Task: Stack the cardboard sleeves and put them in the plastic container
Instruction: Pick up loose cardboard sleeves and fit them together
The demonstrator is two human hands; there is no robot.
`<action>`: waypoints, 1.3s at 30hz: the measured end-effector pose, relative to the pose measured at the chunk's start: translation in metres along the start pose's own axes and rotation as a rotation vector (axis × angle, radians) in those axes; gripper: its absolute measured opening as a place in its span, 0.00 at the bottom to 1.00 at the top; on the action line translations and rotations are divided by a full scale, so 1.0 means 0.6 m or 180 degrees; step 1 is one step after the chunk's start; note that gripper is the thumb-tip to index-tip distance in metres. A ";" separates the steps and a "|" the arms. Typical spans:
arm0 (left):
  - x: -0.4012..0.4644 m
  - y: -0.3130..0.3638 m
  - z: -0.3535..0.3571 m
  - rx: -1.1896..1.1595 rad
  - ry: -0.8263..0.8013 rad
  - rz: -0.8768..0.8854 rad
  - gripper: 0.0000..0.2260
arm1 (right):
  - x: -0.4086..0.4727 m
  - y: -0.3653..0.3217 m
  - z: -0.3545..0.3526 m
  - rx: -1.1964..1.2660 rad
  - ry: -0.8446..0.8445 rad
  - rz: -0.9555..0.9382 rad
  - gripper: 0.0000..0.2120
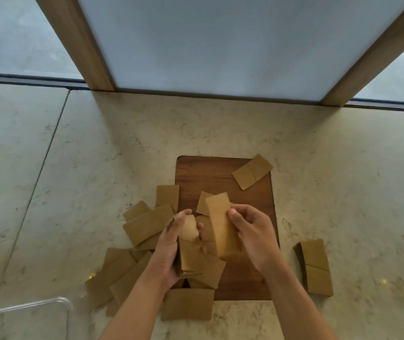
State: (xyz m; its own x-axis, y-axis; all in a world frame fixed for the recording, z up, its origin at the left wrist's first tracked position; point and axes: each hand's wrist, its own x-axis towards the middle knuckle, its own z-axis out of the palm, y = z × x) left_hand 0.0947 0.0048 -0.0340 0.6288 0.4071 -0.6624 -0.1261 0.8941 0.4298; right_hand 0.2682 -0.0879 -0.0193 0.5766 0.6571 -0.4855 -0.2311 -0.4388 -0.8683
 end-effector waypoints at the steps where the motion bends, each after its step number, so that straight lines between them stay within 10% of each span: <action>1: 0.003 -0.001 0.006 0.0202 -0.0061 -0.0053 0.44 | -0.008 -0.001 0.006 -0.0181 -0.0185 -0.0024 0.04; 12: -0.004 -0.016 -0.031 0.0055 0.0166 0.0190 0.29 | 0.032 0.022 0.047 -0.1247 -0.0307 -0.0378 0.04; 18: -0.013 -0.014 -0.038 -0.0645 -0.0075 0.0252 0.32 | 0.074 0.036 0.023 -0.3727 0.0482 -0.0467 0.37; 27: 0.009 -0.004 0.000 -0.0209 0.0078 0.0266 0.40 | 0.009 -0.006 0.023 -0.0296 0.0536 0.0457 0.03; 33: 0.045 -0.019 0.016 -0.0044 0.0121 0.0201 0.27 | -0.019 0.017 0.043 -0.1312 0.0333 -0.0027 0.13; 39: 0.067 -0.005 0.033 -0.0388 -0.0110 0.0143 0.32 | 0.137 -0.015 -0.033 -0.1311 0.1859 0.0486 0.24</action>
State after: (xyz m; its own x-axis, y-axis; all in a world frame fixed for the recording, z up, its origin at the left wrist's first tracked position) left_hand 0.1354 0.0152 -0.0499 0.6461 0.4426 -0.6218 -0.2459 0.8920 0.3793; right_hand 0.3333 -0.0419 -0.0492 0.9120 0.1867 -0.3651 -0.0950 -0.7699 -0.6310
